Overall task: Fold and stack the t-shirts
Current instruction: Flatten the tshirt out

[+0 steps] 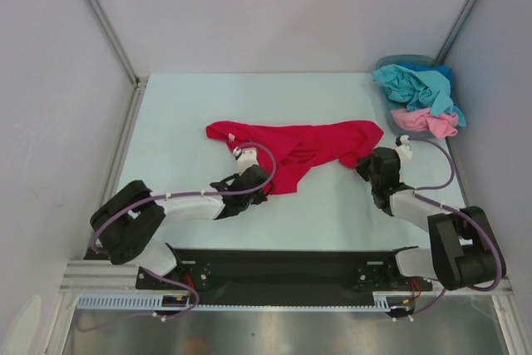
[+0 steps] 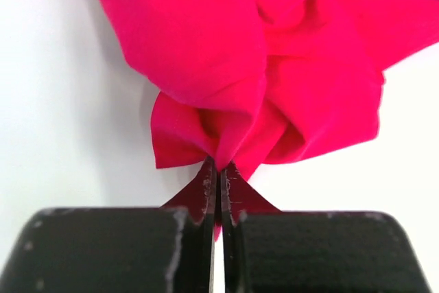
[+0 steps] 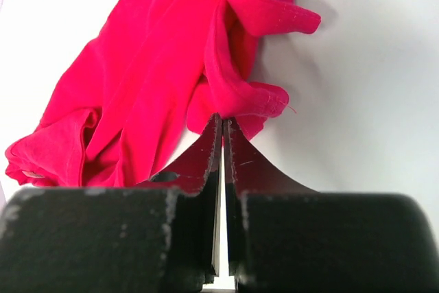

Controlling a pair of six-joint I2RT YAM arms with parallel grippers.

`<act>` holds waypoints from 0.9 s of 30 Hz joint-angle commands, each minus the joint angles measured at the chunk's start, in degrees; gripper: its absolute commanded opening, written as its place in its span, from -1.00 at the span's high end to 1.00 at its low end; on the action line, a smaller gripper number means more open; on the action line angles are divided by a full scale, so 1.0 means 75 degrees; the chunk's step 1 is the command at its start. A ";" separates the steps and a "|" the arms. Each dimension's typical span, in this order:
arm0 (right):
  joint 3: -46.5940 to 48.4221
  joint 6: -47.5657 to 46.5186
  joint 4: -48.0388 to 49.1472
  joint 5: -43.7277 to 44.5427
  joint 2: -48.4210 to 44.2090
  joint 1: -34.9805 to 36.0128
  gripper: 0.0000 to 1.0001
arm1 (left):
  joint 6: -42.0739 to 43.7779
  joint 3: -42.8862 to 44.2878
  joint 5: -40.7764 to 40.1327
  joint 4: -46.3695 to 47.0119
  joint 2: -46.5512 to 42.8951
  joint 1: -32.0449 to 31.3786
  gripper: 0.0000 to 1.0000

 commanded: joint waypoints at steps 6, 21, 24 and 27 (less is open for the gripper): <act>0.0459 -0.0195 -0.0396 0.0053 -0.0359 -0.0028 1.00 | -0.0086 0.0491 -0.0656 -0.0982 -0.0728 -0.0193 0.99; 0.2394 -0.0558 -0.3593 0.0006 -0.0826 -0.1140 1.00 | 0.0301 0.2072 -0.2133 -0.3571 -0.2871 -0.0193 0.99; 0.2581 -0.0546 -0.4121 -0.0064 -0.1049 -0.1387 1.00 | 0.0219 0.2167 -0.2250 -0.3982 -0.3107 -0.0169 0.99; 0.2745 -0.0628 -0.4497 -0.0216 -0.1202 -0.1818 1.00 | 0.0113 0.2319 -0.2391 -0.4461 -0.3434 -0.0076 0.99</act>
